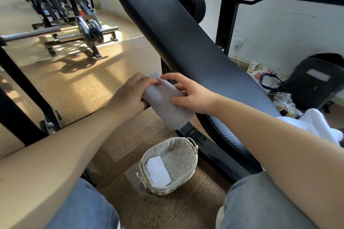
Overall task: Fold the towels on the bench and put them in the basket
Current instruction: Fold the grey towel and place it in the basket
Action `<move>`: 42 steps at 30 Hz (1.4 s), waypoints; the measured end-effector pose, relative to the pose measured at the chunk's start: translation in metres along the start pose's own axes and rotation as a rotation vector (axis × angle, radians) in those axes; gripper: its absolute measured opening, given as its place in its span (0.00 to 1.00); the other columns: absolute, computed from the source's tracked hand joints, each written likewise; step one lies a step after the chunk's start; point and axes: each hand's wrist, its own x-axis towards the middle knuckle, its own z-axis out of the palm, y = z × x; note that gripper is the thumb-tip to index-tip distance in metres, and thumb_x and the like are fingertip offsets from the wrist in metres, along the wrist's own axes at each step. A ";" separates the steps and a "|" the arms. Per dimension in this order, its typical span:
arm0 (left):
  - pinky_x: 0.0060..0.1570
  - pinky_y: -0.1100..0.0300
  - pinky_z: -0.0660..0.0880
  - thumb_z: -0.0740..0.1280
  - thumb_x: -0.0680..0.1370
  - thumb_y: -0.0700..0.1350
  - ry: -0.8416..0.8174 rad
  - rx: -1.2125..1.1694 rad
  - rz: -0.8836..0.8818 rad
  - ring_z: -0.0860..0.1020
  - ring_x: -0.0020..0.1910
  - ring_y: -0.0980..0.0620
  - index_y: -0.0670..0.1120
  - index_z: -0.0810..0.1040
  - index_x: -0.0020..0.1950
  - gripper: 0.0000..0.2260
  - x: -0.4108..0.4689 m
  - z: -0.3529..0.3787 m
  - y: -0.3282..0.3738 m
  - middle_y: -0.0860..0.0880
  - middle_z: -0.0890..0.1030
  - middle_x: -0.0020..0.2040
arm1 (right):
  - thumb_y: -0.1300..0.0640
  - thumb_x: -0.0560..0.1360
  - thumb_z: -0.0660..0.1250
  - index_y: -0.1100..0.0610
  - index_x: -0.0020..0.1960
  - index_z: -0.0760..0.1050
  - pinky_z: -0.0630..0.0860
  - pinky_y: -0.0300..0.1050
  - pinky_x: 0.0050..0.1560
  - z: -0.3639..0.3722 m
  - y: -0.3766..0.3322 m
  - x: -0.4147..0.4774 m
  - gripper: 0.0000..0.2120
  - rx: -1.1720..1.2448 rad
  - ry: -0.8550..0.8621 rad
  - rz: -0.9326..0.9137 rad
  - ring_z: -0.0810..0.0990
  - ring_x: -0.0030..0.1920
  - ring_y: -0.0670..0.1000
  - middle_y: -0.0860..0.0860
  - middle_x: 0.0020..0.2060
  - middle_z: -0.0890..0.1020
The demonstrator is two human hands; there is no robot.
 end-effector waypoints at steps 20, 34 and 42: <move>0.59 0.43 0.79 0.70 0.70 0.56 -0.020 -0.789 -0.522 0.81 0.59 0.48 0.57 0.68 0.72 0.31 0.005 0.016 0.038 0.51 0.80 0.61 | 0.69 0.74 0.67 0.41 0.75 0.66 0.81 0.62 0.57 0.020 0.005 0.012 0.36 0.258 0.235 0.104 0.82 0.57 0.58 0.54 0.65 0.75; 0.55 0.40 0.81 0.73 0.77 0.45 0.134 -1.107 -0.664 0.80 0.60 0.44 0.66 0.59 0.77 0.35 0.001 0.022 0.035 0.47 0.77 0.66 | 0.70 0.74 0.67 0.33 0.73 0.64 0.79 0.57 0.64 0.030 0.001 0.004 0.40 0.251 0.048 0.104 0.81 0.60 0.54 0.52 0.69 0.74; 0.57 0.42 0.81 0.69 0.79 0.36 0.160 -1.109 -0.614 0.79 0.60 0.44 0.63 0.63 0.74 0.32 -0.017 0.013 0.035 0.46 0.75 0.67 | 0.65 0.75 0.67 0.33 0.78 0.54 0.82 0.60 0.52 0.040 -0.021 -0.010 0.43 -0.102 -0.022 0.111 0.84 0.52 0.56 0.51 0.57 0.79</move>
